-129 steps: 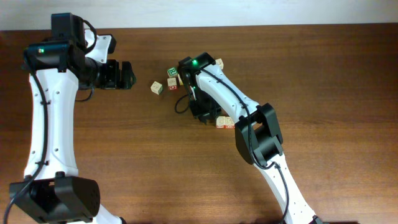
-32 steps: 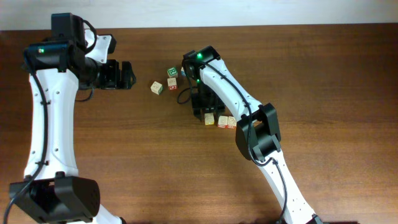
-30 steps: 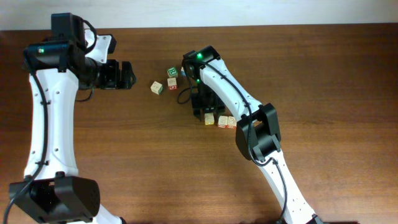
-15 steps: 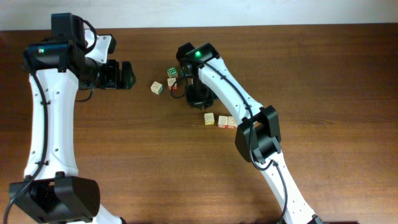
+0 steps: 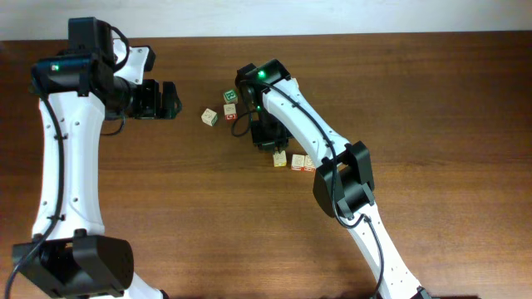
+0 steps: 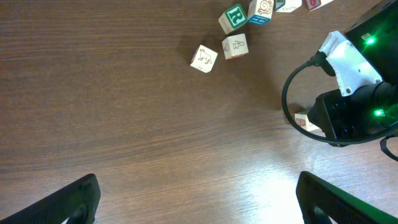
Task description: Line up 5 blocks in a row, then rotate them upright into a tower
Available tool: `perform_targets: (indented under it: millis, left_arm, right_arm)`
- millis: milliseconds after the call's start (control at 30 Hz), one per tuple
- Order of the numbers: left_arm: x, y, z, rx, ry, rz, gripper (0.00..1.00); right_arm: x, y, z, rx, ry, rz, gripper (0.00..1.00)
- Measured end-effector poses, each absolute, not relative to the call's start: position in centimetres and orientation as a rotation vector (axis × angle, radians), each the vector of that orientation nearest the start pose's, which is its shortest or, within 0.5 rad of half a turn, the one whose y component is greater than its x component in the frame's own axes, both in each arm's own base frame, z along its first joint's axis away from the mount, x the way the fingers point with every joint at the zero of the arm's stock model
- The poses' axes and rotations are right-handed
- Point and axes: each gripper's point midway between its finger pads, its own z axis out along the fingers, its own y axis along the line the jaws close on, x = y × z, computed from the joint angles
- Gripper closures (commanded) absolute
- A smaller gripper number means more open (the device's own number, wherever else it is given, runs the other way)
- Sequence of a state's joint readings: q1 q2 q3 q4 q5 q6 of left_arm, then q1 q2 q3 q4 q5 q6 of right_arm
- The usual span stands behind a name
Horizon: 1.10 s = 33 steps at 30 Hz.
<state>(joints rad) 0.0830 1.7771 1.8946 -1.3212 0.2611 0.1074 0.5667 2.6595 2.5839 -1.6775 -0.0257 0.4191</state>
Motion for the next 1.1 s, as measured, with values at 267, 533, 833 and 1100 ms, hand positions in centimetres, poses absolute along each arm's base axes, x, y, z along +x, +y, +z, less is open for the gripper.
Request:
perform_targets:
  millis: [267, 533, 833, 1100]
  left_arm:
    - [39.9, -1.1, 23.6, 0.100, 2.735, -0.309, 0.01]
    - [39.9, -1.1, 23.6, 0.100, 2.735, -0.309, 0.01]
    - [39.9, -1.1, 23.6, 0.100, 2.735, -0.309, 0.01]
    - [39.9, -1.1, 23.6, 0.100, 2.735, -0.309, 0.01]
  right_arm:
    - [38.6, 24.6, 3.5, -0.243, 3.295, -0.143, 0.88]
    - [38.0, 24.1, 3.1, -0.240, 3.317, -0.179, 0.88]
    - [38.5, 22.2, 3.0, -0.137, 3.277, -0.355, 0.87]
    - [38.9, 21.2, 2.9, -0.093, 3.282, -0.366, 0.70]
